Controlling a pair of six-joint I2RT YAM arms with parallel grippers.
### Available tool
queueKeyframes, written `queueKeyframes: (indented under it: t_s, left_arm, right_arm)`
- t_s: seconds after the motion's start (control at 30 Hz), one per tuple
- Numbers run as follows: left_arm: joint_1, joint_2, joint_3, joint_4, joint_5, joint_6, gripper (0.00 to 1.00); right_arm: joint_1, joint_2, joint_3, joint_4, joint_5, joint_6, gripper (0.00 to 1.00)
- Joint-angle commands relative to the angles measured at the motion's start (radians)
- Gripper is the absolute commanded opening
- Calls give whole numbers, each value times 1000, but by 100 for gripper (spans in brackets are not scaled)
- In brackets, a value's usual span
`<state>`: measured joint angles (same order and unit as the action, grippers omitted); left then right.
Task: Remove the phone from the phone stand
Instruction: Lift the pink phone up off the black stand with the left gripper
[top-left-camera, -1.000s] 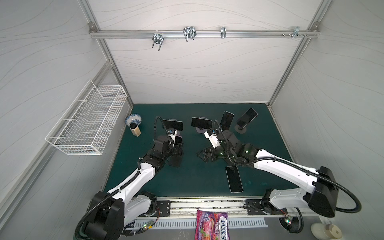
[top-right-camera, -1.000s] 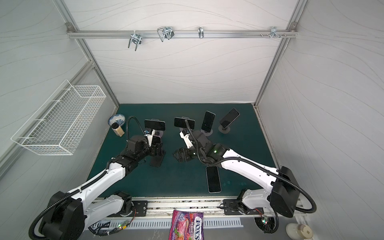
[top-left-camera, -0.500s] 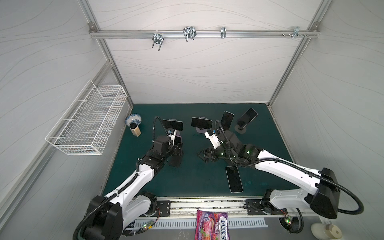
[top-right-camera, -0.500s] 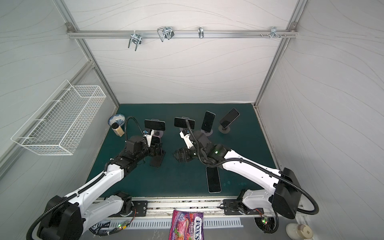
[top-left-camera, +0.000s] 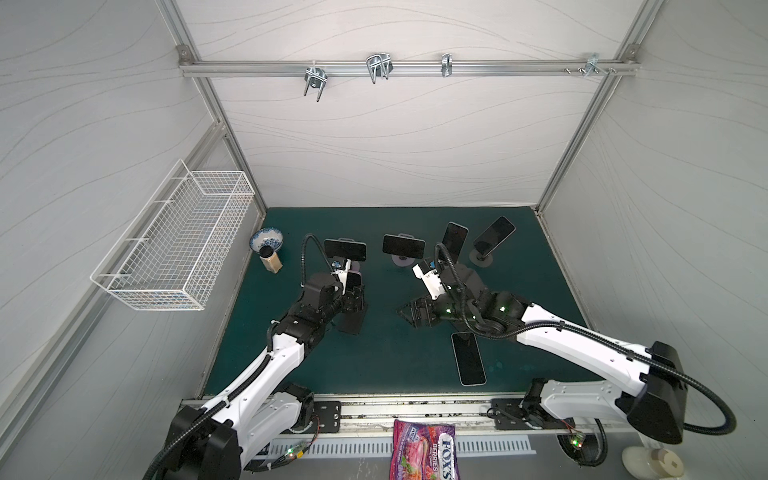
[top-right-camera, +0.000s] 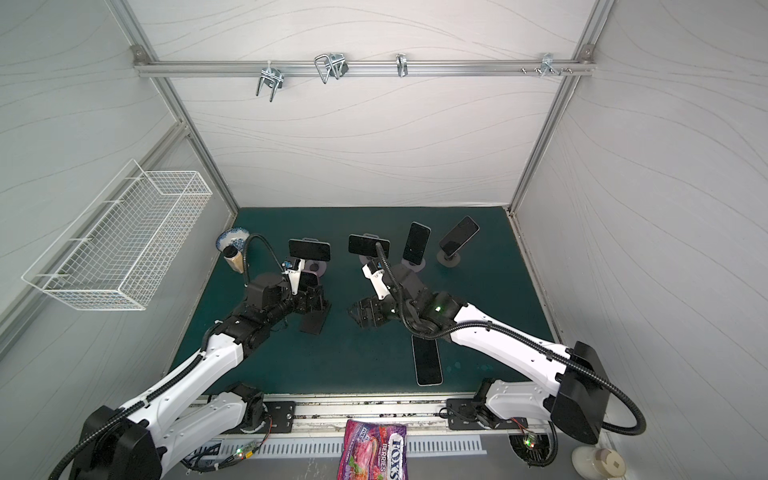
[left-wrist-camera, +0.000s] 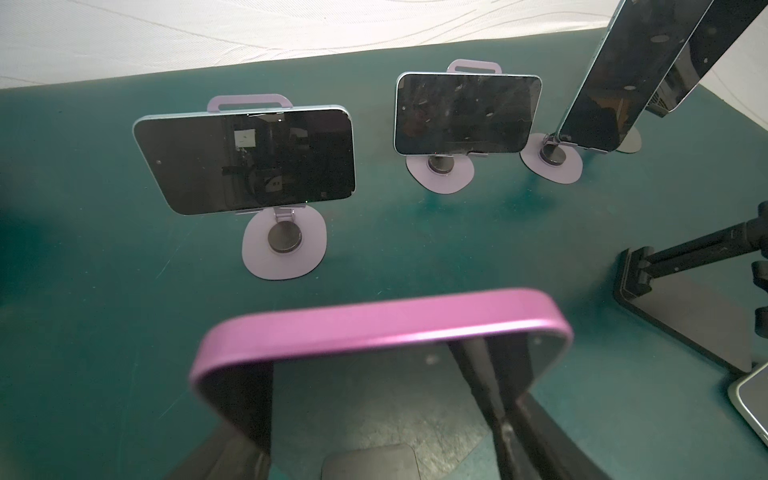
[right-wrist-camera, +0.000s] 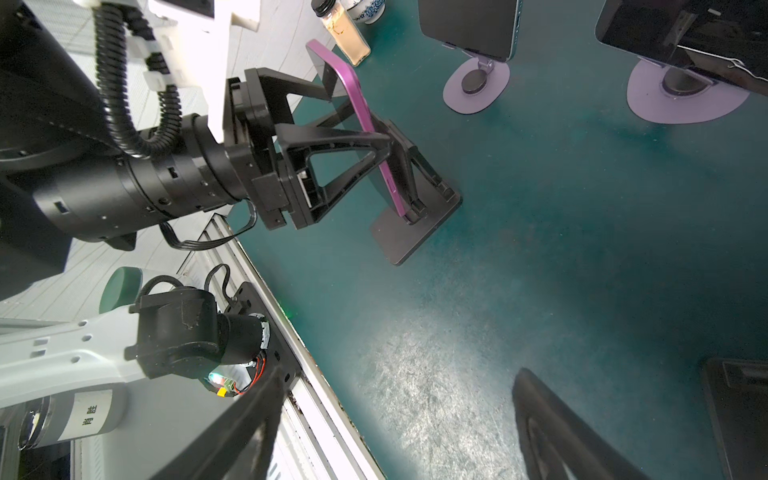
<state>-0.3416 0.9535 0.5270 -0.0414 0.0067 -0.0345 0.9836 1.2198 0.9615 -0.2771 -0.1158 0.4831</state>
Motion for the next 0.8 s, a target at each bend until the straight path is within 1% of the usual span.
queueKeyframes:
  t_s: [0.0, 0.43, 0.53, 0.63, 0.7, 0.77]
  left_arm:
    - [-3, -46, 73, -4, -20, -8, 63]
    - [-9, -173, 151, -153, -33, -51, 62]
    - [-28, -183, 215, -258, -58, -89, 61]
    - [-54, -180, 290, -376, -84, -139, 60]
    - [-76, -178, 330, -430, -120, -170, 60]
    - [-98, -177, 366, -472, -140, -201, 59]
  right_arm:
    - [10, -26, 2, 7, 1, 11, 87]
    - [30, -87, 12, -38, 1, 17, 87]
    - [30, -105, 62, -105, -15, 11, 87]
    - [27, -129, 90, -135, -25, 10, 87]
    - [18, -122, 127, -165, -51, -17, 87]
    - [-1, -89, 193, -231, -83, -63, 87]
